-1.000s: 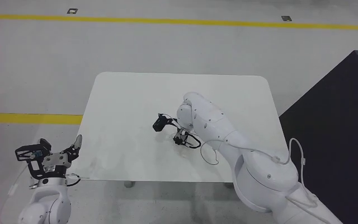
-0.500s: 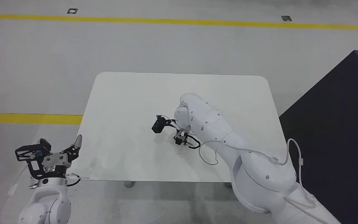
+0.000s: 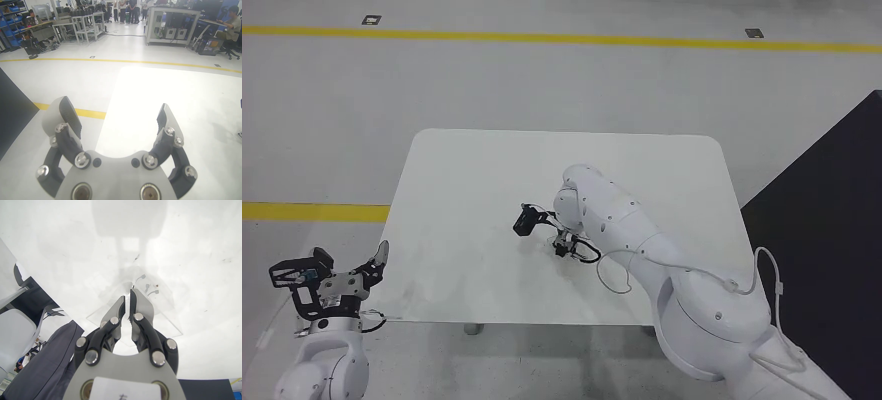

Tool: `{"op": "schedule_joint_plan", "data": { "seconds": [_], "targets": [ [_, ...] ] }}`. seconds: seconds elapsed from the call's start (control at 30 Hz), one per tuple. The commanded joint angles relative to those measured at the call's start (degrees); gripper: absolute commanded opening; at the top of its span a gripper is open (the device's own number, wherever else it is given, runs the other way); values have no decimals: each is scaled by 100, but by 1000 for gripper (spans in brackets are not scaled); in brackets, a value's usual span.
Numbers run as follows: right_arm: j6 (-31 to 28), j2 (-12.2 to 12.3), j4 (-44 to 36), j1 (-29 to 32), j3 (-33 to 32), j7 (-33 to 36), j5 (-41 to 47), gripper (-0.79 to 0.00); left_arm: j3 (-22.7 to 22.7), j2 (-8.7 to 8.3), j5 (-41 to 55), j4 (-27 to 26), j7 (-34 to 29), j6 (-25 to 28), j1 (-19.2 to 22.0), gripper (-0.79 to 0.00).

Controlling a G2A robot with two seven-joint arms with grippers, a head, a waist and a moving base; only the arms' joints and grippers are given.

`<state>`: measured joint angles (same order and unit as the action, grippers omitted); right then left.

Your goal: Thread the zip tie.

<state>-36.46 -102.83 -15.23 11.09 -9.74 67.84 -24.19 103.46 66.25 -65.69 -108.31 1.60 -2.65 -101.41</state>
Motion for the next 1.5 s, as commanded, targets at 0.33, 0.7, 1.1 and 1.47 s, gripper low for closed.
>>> {"op": "schedule_joint_plan", "data": {
  "seconds": [0.33, 0.7, 1.1, 1.47],
  "targets": [
    [48, -27, 102, 47, 0, 48, -64, -634, 0, 0, 0, 0, 0, 0, 0, 0],
    [57, -95, 95, 54, 0, 56, -151, -613, 0, 0, 0, 0, 0, 0, 0, 0],
    [119, -180, 186, 38, 0, 118, -213, -671, 0, 0, 0, 0, 0, 0, 0, 0],
    [144, -247, 320, 77, 0, 143, -241, -785, 0, 0, 0, 0, 0, 0, 0, 0]
  ]
}}
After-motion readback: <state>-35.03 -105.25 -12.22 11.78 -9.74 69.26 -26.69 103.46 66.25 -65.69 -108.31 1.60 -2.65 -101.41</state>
